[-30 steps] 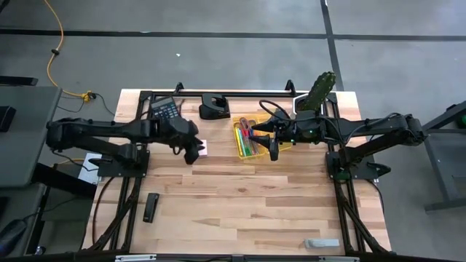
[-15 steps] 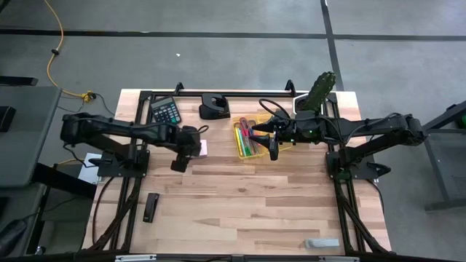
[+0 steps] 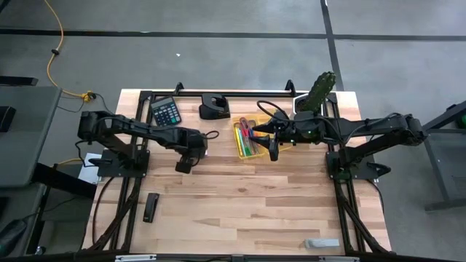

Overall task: Pack school essentials
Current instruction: Put the pink sticky notes into the yellow supply box

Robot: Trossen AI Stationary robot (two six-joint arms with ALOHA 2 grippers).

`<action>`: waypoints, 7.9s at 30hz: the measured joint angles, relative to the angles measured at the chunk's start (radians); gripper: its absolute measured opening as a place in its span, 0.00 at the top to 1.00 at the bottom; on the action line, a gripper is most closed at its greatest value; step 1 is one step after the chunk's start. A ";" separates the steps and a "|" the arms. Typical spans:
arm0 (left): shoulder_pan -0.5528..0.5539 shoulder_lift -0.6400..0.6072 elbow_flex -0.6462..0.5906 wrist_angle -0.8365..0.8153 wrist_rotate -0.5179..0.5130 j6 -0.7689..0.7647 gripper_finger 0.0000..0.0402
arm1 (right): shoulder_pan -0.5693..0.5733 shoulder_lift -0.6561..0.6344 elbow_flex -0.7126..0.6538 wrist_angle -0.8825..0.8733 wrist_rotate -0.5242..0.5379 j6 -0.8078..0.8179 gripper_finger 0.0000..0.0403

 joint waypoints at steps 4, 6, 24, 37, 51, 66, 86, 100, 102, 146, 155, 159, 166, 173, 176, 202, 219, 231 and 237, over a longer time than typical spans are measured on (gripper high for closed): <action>0.000 0.030 0.000 0.001 -0.036 -0.021 0.46 | 0.000 0.000 0.000 -0.015 0.000 0.000 0.52; 0.000 0.038 0.000 0.002 -0.045 -0.025 0.46 | 0.000 0.000 0.000 -0.021 0.000 0.000 0.52; 0.001 0.042 0.000 0.018 -0.107 -0.033 0.97 | 0.000 0.000 0.000 -0.028 0.000 0.000 0.52; 0.038 -0.103 0.000 0.009 -0.013 -0.080 1.00 | 0.000 0.000 0.000 -0.033 0.000 0.000 0.52; 0.084 -0.447 0.000 -0.004 0.043 -0.180 1.00 | 0.000 0.000 0.000 -0.032 0.028 0.000 0.52; 0.083 -0.548 0.001 -0.020 0.037 -0.278 1.00 | 0.000 0.000 0.000 -0.031 0.030 0.000 0.52; 0.268 -0.093 0.001 -0.054 0.224 -0.599 0.48 | 0.000 0.000 0.000 -0.032 0.030 0.019 0.52; 0.259 0.043 0.001 0.004 0.189 -0.600 0.50 | 0.000 0.000 0.000 -0.032 0.032 0.018 0.52; 0.259 0.045 0.002 0.004 0.176 -0.600 0.54 | 0.000 0.000 0.000 -0.032 0.041 0.018 0.52; 0.309 -0.694 0.000 0.274 0.339 -0.702 1.00 | 0.000 0.000 0.000 -0.039 0.072 -0.005 0.52; 0.309 -0.755 0.000 0.588 0.347 -0.806 1.00 | 0.000 0.000 0.000 0.050 0.073 -0.008 0.52; 0.298 -0.755 0.000 0.711 0.350 -0.821 1.00 | 0.000 0.000 0.000 0.089 0.068 -0.027 0.52; 0.255 -0.747 0.001 0.764 0.306 -0.801 1.00 | 0.000 0.000 0.000 0.116 0.064 -0.061 0.52; 0.224 -0.747 0.001 0.764 0.249 -0.793 1.00 | 0.000 0.002 0.000 0.140 0.073 -0.013 0.52; 0.198 -0.729 0.001 0.767 0.179 -0.782 1.00 | 0.000 0.030 0.000 0.202 0.105 0.055 0.52; 0.101 -0.474 0.001 0.840 -0.030 -0.783 1.00 | -0.089 0.314 0.178 0.148 0.219 0.127 0.52; 0.101 -0.474 0.001 0.849 -0.029 -0.783 1.00 | -0.108 0.315 0.178 0.167 0.171 0.177 0.94; 0.189 -0.612 0.001 0.651 0.056 -0.818 0.78 | -0.139 0.174 0.178 -0.114 0.183 0.076 0.99; 0.208 -0.772 0.001 0.546 0.063 -0.783 0.61 | -0.137 0.025 0.141 -0.294 0.248 0.042 0.99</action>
